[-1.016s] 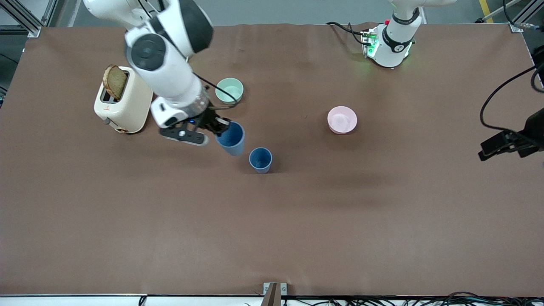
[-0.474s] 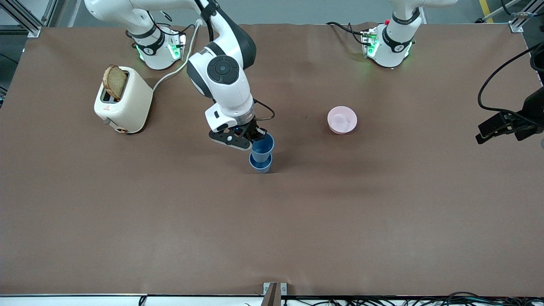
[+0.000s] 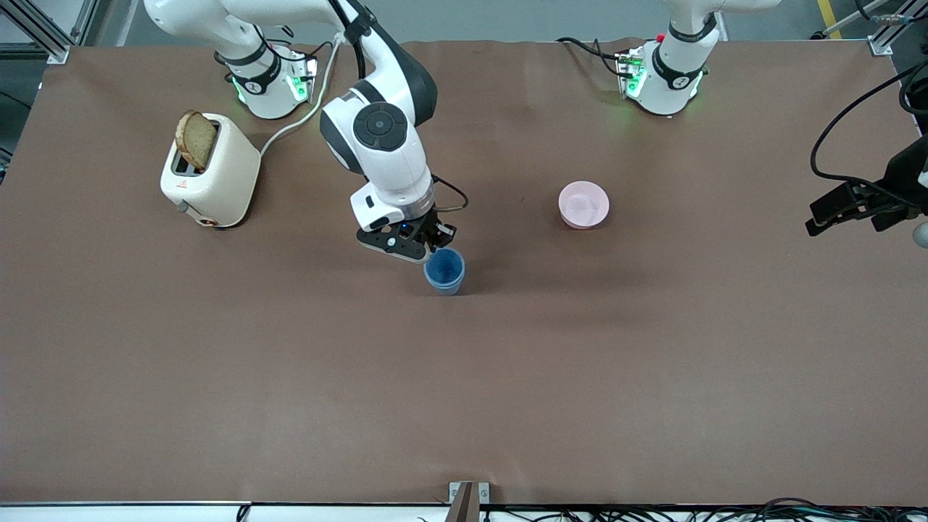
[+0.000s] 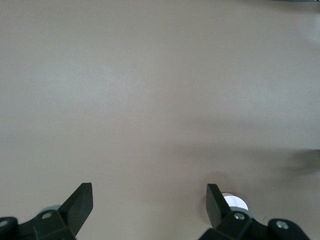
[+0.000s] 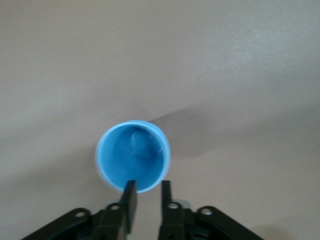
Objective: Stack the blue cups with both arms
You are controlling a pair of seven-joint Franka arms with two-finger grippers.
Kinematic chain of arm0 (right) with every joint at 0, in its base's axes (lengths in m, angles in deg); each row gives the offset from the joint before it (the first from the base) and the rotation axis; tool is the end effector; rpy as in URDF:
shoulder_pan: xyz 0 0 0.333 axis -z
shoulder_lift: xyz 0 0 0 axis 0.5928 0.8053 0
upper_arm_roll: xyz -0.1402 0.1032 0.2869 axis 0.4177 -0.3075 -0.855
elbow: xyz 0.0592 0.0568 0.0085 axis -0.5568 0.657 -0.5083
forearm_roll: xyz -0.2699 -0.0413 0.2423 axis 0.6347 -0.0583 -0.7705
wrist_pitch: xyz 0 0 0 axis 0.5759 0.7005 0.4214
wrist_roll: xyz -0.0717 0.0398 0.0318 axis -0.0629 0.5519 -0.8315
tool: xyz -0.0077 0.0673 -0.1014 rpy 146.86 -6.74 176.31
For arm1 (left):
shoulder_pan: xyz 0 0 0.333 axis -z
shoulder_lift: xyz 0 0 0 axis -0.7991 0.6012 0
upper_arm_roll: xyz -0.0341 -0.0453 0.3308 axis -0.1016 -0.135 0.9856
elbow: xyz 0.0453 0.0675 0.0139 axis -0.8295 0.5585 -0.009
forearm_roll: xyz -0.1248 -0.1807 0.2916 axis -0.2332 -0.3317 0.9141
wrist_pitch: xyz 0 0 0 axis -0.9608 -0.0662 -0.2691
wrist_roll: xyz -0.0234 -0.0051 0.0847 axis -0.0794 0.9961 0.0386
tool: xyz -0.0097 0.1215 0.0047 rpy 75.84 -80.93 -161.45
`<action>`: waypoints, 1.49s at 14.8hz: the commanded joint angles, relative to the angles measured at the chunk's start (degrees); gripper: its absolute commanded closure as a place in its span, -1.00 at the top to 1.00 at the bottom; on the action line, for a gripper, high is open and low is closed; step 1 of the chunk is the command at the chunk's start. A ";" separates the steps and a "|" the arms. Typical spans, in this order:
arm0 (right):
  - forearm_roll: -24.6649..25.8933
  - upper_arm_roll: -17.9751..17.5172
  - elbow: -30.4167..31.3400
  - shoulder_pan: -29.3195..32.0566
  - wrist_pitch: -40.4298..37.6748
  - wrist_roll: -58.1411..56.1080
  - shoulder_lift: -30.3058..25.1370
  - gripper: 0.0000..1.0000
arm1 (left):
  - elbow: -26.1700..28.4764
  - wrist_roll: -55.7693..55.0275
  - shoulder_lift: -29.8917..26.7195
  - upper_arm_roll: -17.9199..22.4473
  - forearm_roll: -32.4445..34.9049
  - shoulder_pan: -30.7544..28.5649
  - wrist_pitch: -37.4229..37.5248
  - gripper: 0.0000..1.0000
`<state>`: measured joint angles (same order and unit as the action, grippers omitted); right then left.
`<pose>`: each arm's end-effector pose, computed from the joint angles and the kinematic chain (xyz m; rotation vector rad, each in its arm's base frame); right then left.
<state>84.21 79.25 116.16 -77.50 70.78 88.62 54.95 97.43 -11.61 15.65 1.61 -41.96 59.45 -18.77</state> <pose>0.5005 0.4291 0.3871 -3.0017 0.5427 -0.0804 0.5659 -0.0234 0.6300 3.1153 0.0821 0.0954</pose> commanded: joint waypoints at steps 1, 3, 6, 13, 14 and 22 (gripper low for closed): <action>0.98 0.06 -0.54 0.62 0.35 0.92 0.11 0.78 | 1.50 0.48 -1.70 -1.49 -0.12 -0.60 0.60 1.00; 1.07 0.50 -0.20 2.28 -0.35 -0.92 -1.11 0.89 | 1.76 0.39 -1.62 -1.49 -0.21 -0.78 0.42 1.00; 1.76 0.59 1.82 7.89 -3.06 -6.79 -6.99 0.92 | 2.55 -0.04 -1.79 -1.58 -0.39 -0.78 -0.81 1.00; 1.86 0.50 9.65 25.82 -14.03 -31.22 -23.34 0.98 | 3.87 1.27 -2.76 -1.76 0.32 0.09 -0.36 1.00; 1.86 0.50 9.56 27.58 -16.85 -32.99 -25.27 1.00 | 3.87 1.44 -2.93 -2.02 0.32 -0.34 -0.45 1.00; 1.86 1.38 -2.27 36.73 -39.09 -48.89 -32.06 1.00 | 3.34 2.32 -2.85 -2.20 -0.12 -0.08 -0.02 1.00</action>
<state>85.28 81.16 119.48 -43.16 35.63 44.03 22.41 99.95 -10.26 14.10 -0.17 -41.92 59.53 -18.77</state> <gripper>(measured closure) 0.000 0.000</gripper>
